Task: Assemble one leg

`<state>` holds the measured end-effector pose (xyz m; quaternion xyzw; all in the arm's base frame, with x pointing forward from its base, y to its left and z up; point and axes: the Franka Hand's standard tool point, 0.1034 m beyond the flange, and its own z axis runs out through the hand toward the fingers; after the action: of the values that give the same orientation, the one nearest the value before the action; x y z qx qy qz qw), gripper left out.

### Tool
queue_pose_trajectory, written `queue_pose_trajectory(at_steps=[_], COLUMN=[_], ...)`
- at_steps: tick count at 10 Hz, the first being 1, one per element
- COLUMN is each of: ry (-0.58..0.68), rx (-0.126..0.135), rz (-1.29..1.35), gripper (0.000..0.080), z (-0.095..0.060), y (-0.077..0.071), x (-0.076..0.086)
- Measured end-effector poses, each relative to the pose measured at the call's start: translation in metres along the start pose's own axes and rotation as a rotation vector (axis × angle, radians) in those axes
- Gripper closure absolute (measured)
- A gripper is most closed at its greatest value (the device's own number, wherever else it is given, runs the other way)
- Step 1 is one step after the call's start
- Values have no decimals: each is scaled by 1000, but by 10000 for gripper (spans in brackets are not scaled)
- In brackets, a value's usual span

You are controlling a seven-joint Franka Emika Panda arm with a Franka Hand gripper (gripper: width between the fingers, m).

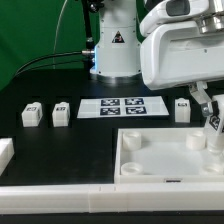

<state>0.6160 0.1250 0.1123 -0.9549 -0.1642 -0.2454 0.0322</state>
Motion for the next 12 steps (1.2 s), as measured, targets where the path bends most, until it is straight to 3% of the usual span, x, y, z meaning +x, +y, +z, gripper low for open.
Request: queue_pose_trajectory(at_steps=[3, 7, 8, 12], ry=[28, 58, 102, 96], rx=[-11, -18, -31, -32], rz=[-17, -24, -26, -26], gripper=[506, 506, 506, 506], z=[7, 7, 7, 10], y=[8, 9, 12, 14], x=[4, 4, 6, 1])
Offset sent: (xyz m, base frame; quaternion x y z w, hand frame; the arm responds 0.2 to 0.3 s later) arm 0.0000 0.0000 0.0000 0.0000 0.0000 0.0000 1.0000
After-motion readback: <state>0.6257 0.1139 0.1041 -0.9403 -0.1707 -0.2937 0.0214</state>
